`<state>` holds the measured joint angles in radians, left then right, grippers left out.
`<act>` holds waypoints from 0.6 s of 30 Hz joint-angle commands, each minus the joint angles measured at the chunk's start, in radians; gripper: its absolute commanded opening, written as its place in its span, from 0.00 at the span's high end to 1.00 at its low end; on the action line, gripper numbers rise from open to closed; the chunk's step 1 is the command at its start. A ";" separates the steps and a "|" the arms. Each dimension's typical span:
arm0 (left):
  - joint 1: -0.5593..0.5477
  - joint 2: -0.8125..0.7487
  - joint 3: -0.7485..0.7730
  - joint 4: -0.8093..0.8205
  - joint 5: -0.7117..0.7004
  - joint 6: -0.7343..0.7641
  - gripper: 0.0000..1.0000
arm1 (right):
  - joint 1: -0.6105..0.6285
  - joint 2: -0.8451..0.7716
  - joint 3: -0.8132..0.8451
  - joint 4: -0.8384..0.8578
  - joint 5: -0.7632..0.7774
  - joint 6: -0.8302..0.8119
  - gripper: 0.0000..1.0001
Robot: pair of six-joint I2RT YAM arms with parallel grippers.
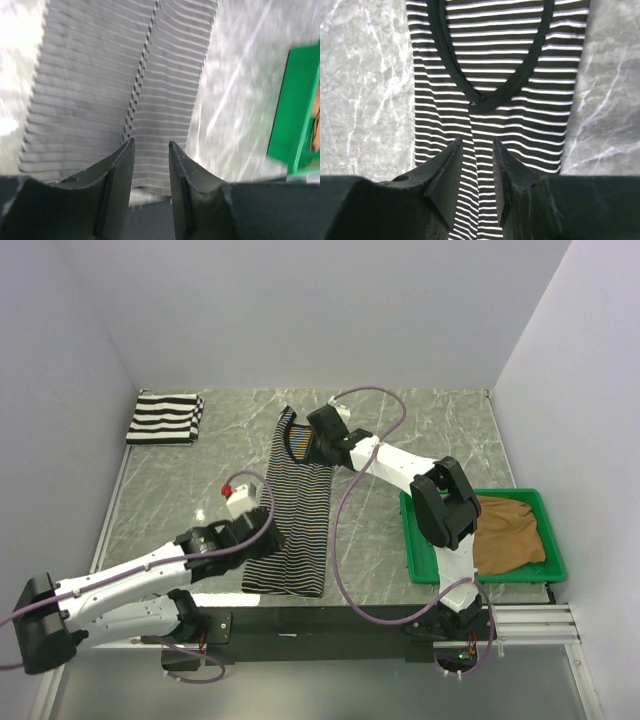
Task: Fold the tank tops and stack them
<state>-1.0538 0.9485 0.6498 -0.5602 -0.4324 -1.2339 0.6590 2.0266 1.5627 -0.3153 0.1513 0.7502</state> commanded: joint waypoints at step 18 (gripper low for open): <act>0.597 0.702 0.424 0.391 0.377 0.389 0.74 | -0.045 0.193 0.176 -0.218 0.027 -0.095 0.65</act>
<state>-0.4900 1.5967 0.9947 -0.2390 -0.1211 -0.8871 0.6498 2.1811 1.6447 -0.4644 0.1825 0.7082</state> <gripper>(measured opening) 0.266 0.357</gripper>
